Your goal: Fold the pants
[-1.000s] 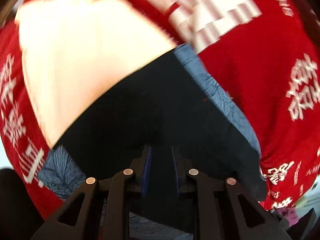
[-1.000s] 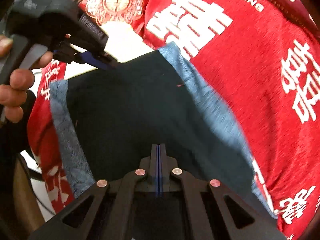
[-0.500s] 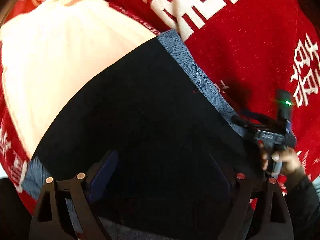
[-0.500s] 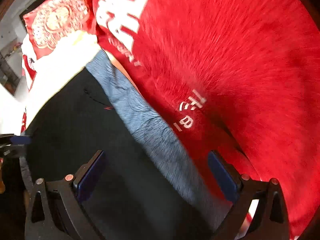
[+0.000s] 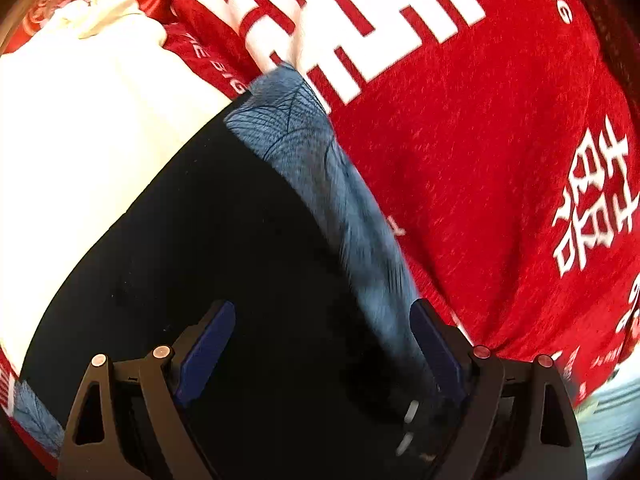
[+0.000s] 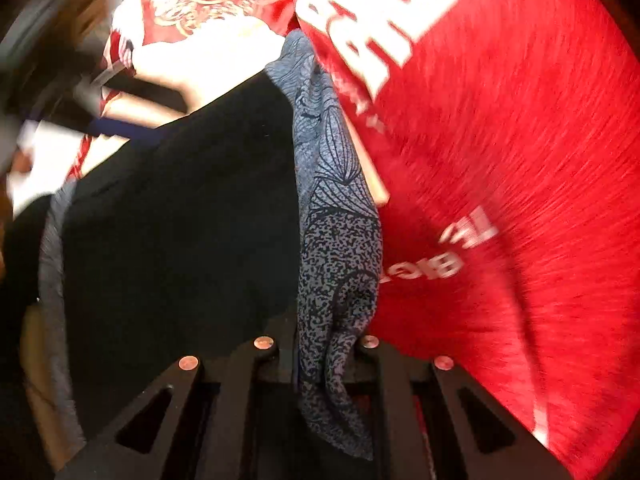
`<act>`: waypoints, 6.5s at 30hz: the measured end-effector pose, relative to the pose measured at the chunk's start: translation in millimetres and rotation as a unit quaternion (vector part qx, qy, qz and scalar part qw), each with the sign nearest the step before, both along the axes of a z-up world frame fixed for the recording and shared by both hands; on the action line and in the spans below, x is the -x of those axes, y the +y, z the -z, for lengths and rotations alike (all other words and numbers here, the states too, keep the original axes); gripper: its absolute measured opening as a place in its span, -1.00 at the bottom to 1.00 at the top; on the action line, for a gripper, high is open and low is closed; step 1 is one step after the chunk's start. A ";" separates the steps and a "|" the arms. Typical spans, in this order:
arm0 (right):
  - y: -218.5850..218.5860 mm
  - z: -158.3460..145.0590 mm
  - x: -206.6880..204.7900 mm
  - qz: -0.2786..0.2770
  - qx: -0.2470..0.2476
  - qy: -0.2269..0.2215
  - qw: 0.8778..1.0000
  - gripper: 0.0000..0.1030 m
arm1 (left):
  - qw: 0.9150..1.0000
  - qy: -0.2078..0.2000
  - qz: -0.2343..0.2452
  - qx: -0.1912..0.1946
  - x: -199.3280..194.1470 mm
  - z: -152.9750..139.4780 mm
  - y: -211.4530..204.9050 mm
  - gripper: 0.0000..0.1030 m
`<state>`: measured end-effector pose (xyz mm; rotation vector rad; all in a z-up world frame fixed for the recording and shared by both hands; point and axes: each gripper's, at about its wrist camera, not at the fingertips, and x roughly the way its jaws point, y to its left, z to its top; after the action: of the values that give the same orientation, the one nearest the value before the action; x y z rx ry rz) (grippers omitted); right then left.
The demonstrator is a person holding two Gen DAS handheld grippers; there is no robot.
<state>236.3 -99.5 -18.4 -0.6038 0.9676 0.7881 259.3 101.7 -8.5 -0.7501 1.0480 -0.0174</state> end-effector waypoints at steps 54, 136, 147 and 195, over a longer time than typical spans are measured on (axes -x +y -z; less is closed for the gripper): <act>100.2 53.3 235.1 0.102 0.236 -0.225 0.940 -0.64 | 0.995 -0.034 0.090 -0.004 174.6 11.8 86.0 0.20; -154.0 -66.5 304.1 0.667 0.067 -0.091 0.737 0.71 | 0.892 -0.006 0.399 -0.211 188.1 56.9 -233.8 0.97; -121.7 -41.5 192.4 0.462 0.147 -0.095 0.869 0.70 | 0.886 -0.036 0.394 -0.240 203.6 58.5 -231.7 0.97; -459.2 -4.4 398.2 0.746 -0.400 -0.004 0.533 -0.88 | 0.842 -0.028 0.494 -0.215 232.2 34.0 -419.3 0.96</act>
<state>-161.9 -558.7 -13.9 1.0533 0.6389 -0.4356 27.1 -317.6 -42.5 0.2602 1.2275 -0.6678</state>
